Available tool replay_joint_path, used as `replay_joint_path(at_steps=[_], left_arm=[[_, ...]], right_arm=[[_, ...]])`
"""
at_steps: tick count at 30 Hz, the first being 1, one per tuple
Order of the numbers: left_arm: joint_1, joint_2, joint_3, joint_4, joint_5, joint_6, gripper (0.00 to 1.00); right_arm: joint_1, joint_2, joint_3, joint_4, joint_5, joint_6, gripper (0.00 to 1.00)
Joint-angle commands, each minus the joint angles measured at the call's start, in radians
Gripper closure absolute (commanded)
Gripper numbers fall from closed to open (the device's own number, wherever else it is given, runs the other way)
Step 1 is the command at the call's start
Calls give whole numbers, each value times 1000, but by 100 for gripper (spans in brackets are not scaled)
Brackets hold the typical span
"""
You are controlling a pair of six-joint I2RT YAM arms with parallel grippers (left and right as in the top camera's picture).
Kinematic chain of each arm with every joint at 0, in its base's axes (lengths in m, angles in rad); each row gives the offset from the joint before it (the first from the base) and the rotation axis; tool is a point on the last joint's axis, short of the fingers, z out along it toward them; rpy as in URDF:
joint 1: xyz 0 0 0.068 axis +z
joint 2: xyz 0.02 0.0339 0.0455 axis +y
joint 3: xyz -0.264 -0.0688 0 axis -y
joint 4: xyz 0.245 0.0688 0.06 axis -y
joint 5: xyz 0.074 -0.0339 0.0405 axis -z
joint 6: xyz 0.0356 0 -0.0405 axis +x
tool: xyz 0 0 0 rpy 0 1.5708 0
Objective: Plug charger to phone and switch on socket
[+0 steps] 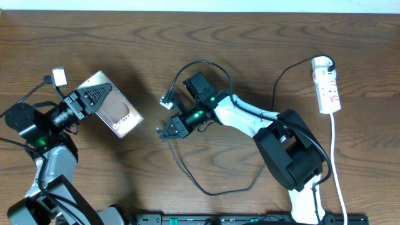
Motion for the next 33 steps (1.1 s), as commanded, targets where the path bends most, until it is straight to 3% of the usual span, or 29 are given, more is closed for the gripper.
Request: replay_joint_path(at_steps=[1, 8, 15, 30, 33], left_arm=[[3, -11, 2, 10, 24, -13, 93], [3, -11, 2, 9, 24, -13, 92], [3, -11, 2, 9, 24, -13, 93], [3, -11, 2, -6, 24, -13, 93], [3, -11, 2, -6, 24, -13, 93]], right_arm=[[-24, 6, 6, -93, 265, 87, 99], [-50, 6, 14, -310, 633, 151, 99], [-51, 6, 14, -433, 864, 232, 99], [-39, 6, -6, -485, 980, 362, 98], [-30, 7, -21, -483, 987, 371, 90]])
